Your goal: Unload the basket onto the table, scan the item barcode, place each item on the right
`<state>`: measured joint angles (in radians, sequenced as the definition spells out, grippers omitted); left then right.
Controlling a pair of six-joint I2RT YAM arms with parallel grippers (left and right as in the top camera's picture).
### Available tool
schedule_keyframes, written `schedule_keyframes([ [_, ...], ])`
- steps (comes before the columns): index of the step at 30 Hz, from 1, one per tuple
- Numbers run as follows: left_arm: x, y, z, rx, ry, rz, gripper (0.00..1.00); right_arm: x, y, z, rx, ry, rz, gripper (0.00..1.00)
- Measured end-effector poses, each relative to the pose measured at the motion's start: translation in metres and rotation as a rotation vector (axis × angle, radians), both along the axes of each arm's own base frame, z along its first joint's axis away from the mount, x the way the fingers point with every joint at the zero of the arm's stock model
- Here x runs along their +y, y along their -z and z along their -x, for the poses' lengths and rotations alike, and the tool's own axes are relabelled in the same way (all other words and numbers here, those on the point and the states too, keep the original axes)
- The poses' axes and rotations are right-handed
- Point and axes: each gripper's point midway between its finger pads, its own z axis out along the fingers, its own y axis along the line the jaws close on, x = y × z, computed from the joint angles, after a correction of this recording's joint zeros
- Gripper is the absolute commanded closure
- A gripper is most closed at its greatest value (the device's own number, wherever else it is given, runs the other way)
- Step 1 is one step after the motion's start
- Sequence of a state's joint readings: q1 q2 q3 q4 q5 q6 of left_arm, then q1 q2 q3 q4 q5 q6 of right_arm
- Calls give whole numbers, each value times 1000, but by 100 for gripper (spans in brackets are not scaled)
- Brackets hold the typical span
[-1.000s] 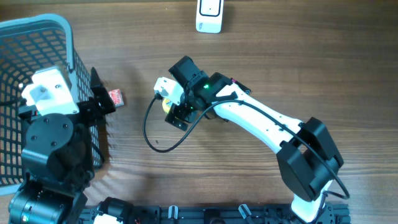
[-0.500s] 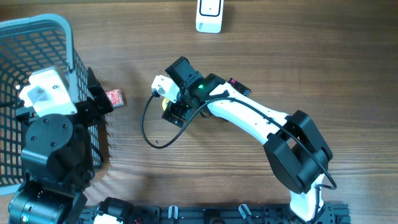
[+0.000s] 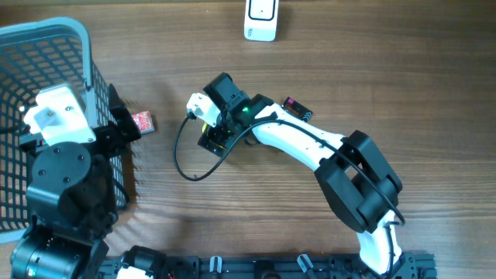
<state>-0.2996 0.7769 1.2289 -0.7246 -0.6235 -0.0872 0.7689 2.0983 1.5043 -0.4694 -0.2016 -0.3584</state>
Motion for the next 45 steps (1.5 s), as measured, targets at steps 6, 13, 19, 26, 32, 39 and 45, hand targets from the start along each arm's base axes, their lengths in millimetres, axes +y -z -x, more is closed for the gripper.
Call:
schedule_keyframes([
  [6, 0, 0, 0, 0, 0, 0, 0, 0, 0, 0, 5, 5, 1, 0],
  [13, 0, 0, 0, 0, 0, 0, 0, -5, 3, 5, 26, 8, 19, 8],
  [19, 0, 0, 0, 0, 0, 0, 0, -5, 4, 5, 31, 15, 18, 12],
  [26, 0, 1, 0, 4, 0, -1, 0, -5, 4, 5, 32, 18, 18, 22],
  [32, 0, 1, 0, 4, 0, -1, 0, -5, 4, 5, 32, 18, 17, 32],
  [39, 0, 1, 0, 6, 0, -2, 0, -4, 3, 5, 34, 23, 15, 40],
  [45, 0, 2, 0, 7, 0, -2, 0, -7, 3, -1, 29, 76, 20, 40],
])
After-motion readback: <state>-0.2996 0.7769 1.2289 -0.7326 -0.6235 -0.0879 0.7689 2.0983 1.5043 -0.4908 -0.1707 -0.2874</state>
